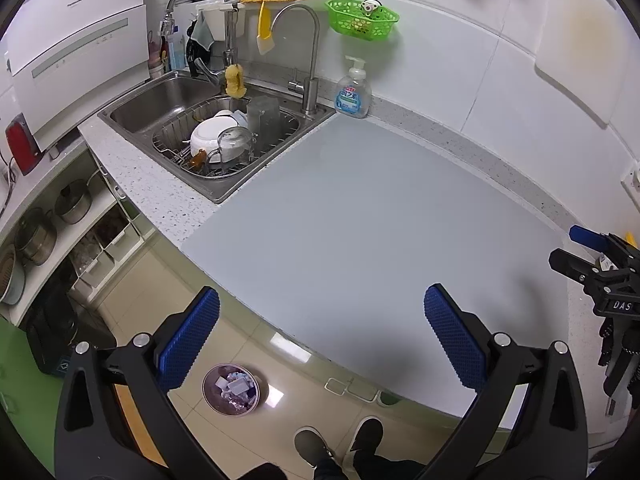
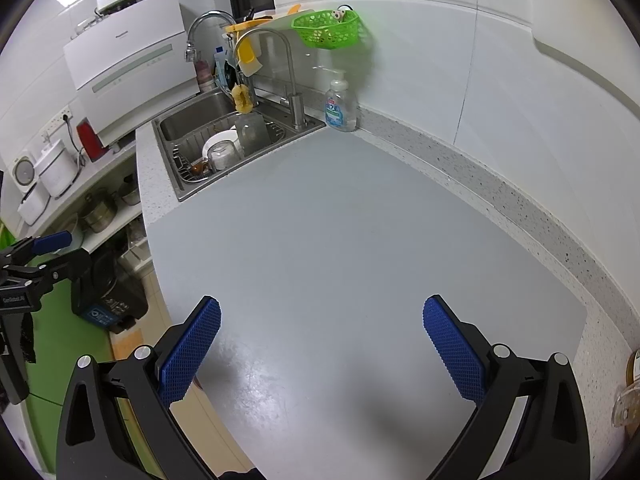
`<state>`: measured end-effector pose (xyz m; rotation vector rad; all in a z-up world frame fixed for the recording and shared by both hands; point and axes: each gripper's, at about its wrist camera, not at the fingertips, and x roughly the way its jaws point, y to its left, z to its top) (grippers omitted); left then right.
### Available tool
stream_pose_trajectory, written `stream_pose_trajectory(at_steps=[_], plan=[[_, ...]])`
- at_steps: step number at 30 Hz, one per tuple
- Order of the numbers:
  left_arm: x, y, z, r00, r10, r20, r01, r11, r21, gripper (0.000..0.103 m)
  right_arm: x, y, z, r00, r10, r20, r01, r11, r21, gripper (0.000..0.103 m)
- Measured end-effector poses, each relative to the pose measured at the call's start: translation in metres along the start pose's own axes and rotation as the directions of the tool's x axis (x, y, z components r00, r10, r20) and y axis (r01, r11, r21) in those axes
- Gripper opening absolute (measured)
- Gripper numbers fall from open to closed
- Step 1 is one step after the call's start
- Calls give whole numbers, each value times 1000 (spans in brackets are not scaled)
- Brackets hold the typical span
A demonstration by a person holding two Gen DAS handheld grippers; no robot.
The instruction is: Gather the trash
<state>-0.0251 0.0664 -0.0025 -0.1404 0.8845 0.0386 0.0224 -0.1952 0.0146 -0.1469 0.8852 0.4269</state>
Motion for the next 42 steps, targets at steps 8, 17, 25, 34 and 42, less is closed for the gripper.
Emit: stream_pose_trajectory(at_steps=[8, 17, 25, 34, 42], plan=[[5, -2, -1, 1000, 1, -20, -1, 1000, 17, 100, 1, -1, -1, 1000, 0, -2, 0, 1000, 0, 97], [5, -9, 0, 999, -30, -23, 31, 999, 30, 100, 1, -2, -3, 1000, 2, -3, -2, 1000, -2, 97], [2, -16, 1, 1000, -12, -13, 12, 999, 40, 100, 1, -2, -5, 1000, 3, -3, -3, 1000, -1, 97], [-4, -16, -1, 1000, 28, 14, -28, 999, 34, 100, 1, -1, -7, 1000, 7, -3, -7, 1000, -8, 97], [-7, -15, -1, 999, 30, 21, -30, 999, 26, 100, 1, 0, -7, 1000, 7, -4, -7, 1000, -8, 97]])
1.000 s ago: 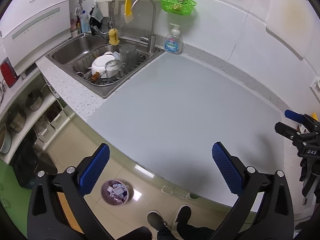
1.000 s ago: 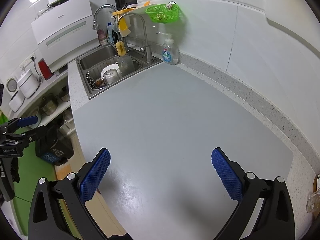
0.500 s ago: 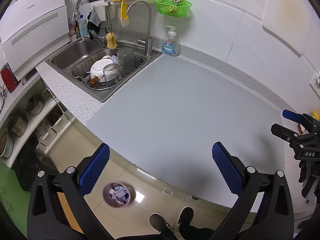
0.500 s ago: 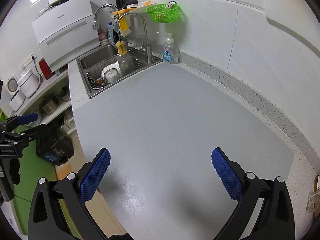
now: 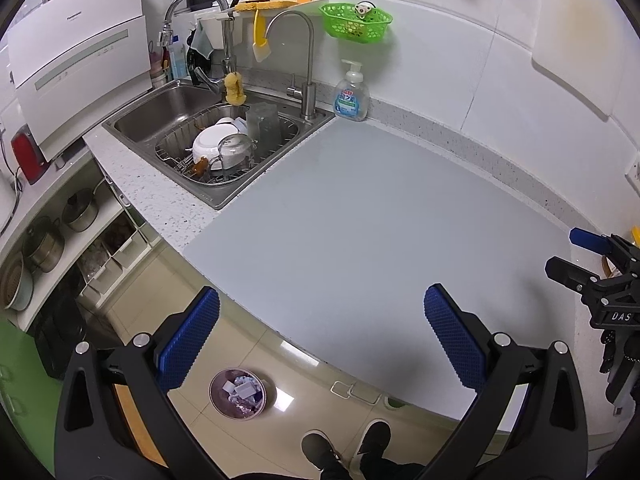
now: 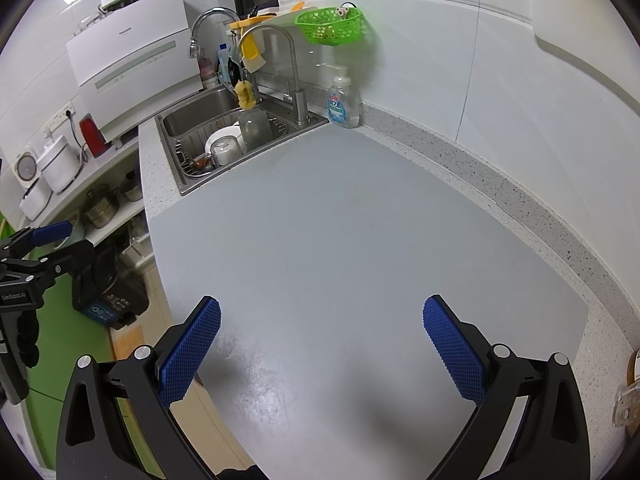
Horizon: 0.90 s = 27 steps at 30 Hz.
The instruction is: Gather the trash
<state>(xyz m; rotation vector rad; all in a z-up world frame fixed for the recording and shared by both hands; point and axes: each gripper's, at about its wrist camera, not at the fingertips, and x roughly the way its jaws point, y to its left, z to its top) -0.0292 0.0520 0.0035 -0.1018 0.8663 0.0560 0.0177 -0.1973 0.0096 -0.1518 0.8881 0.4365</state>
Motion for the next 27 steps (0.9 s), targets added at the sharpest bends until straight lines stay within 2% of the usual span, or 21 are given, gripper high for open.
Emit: stream_pose_trajectory(at_steps=[27], plan=[[-5, 2, 1, 1000, 2, 8, -2, 1000, 5, 100, -1, 1, 3, 1000, 1, 3, -1, 1000, -9, 97]])
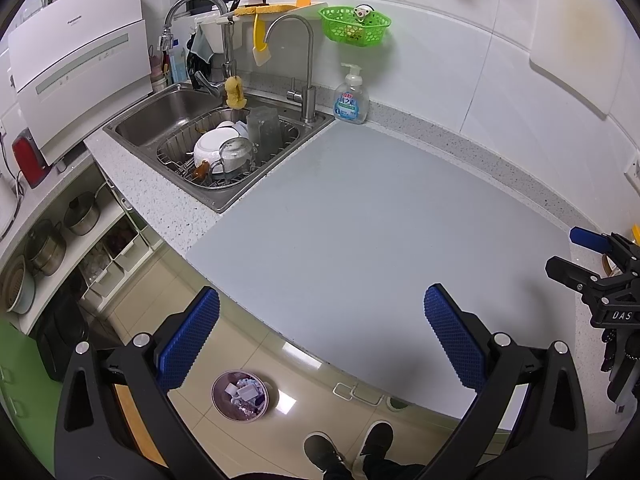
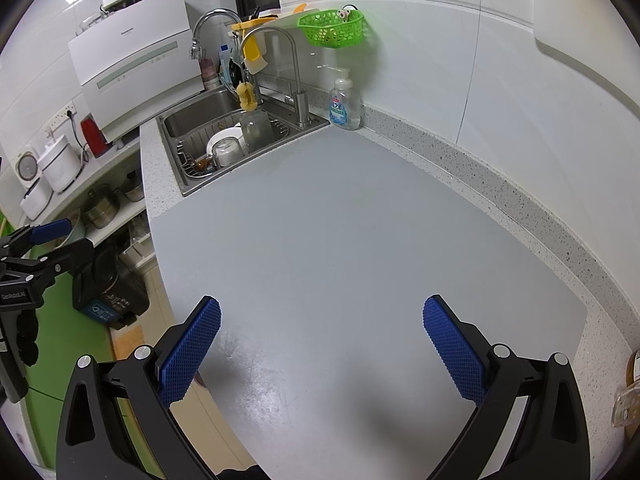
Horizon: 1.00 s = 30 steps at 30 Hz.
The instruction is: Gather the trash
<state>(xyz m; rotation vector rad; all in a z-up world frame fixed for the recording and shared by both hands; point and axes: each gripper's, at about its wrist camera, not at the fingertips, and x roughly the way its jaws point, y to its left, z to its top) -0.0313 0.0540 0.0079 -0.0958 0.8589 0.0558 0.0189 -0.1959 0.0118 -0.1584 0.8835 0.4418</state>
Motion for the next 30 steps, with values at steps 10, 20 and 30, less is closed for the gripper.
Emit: stream_pose_trajectory(at_steps=[10, 20, 30], plan=[[1, 0, -1, 1000, -1, -4, 1, 1000, -2, 100, -1, 1, 1, 1000, 3, -2, -3, 1000, 0, 97], [2, 2, -1, 1000, -5, -6, 5, 1000, -9, 100, -1, 1, 0, 1000, 3, -1, -3, 1000, 0, 97], [5, 1, 3, 1000, -5, -15, 4, 1000, -21, 100, 1, 1, 0, 1000, 8, -4, -8, 1000, 0, 97]])
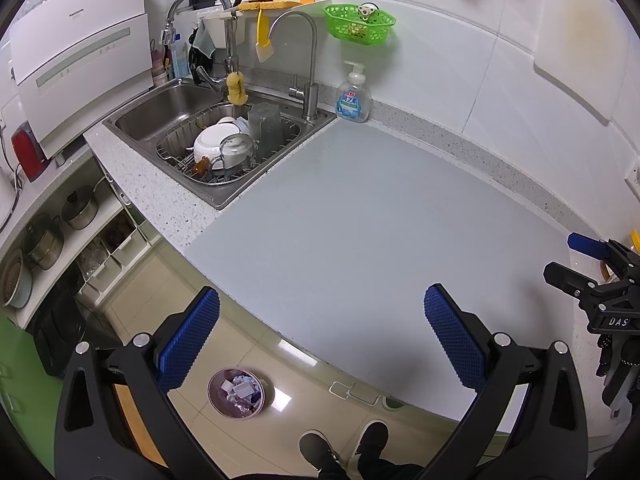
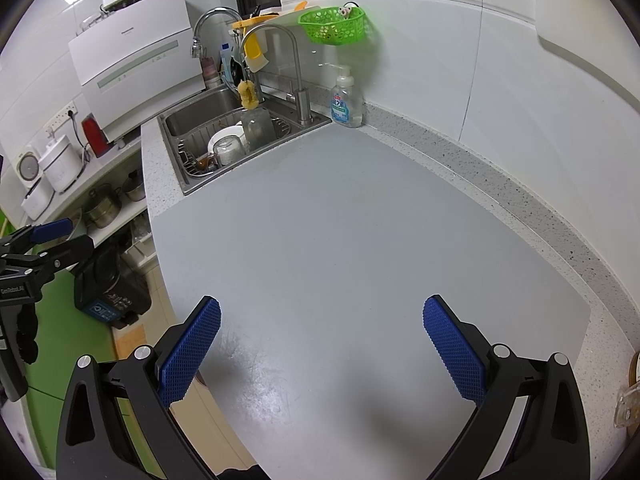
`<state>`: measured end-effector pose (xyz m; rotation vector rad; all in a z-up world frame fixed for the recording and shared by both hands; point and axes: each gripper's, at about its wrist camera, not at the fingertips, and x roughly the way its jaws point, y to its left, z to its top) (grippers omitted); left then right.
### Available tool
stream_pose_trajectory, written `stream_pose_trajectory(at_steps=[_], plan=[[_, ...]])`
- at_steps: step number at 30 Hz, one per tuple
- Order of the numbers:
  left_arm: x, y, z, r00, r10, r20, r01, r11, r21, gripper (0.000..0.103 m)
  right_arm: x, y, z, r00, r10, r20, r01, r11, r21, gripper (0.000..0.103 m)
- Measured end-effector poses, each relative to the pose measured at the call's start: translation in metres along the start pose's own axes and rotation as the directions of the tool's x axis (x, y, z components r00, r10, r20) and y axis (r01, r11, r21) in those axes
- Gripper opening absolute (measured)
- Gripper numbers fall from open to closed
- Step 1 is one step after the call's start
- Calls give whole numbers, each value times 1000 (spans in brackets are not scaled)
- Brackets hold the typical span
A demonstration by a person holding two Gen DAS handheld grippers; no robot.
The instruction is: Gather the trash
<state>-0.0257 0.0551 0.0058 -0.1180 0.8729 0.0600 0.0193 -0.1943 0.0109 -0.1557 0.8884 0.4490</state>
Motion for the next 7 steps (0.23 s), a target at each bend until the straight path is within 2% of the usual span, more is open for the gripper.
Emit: stream_pose_trajectory(at_steps=[7], plan=[[3, 2, 3, 1000, 28, 7, -28, 1000, -14, 100, 0, 0, 0, 1000, 1, -1, -1, 1000, -1, 97]])
